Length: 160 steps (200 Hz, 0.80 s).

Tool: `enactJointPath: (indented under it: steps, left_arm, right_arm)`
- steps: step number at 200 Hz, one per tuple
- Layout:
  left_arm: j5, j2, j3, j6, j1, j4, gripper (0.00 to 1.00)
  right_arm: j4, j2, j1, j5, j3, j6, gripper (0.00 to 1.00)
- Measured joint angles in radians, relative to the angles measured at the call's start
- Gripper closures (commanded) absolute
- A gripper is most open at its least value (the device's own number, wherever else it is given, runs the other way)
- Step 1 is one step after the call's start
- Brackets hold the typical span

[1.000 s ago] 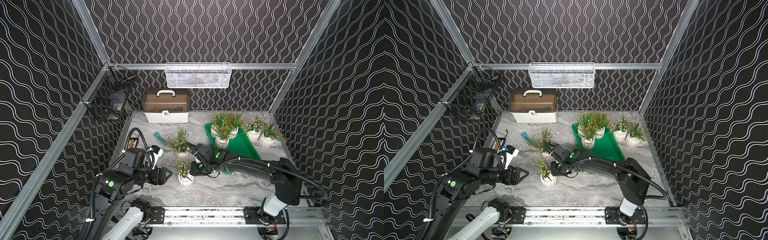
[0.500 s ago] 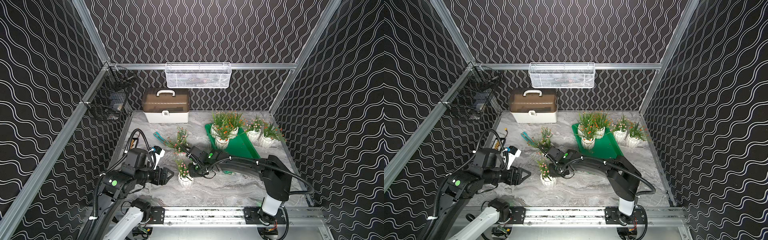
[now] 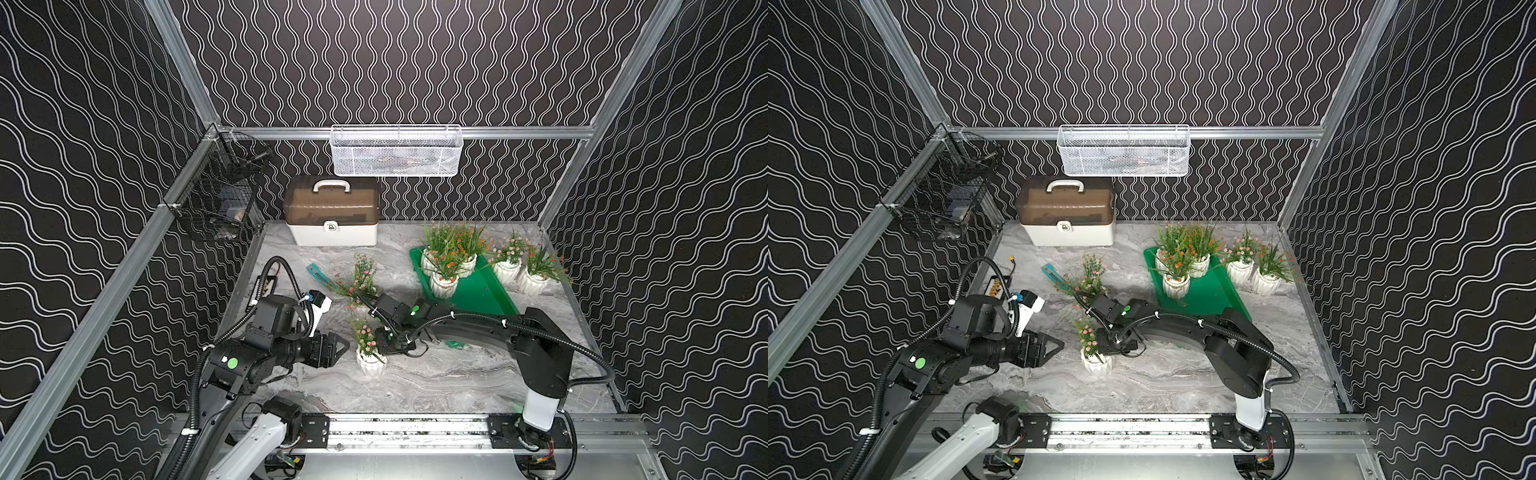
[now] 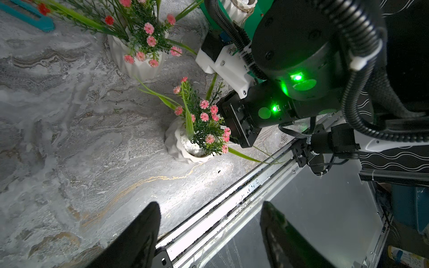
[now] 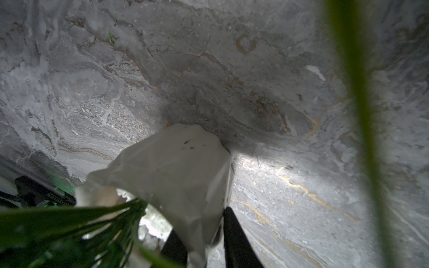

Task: Put the potted gypsophila into the storage box
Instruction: Pick up the baby's breath potted plant from the center of the board.

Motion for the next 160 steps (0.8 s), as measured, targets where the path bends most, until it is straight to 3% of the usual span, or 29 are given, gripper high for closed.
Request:
enactJointPath:
  steps: [117,160]
  left_arm:
    - [-0.003,-0.003,-0.013,0.000,0.000,0.015,0.29]
    - [-0.003,-0.002,-0.013,0.000,0.000,0.034,0.29]
  right_arm:
    - [-0.051,-0.028,0.004,0.040,-0.010,0.001,0.90]
    - [-0.056,-0.063,0.004,0.058,-0.019,0.001,0.91]
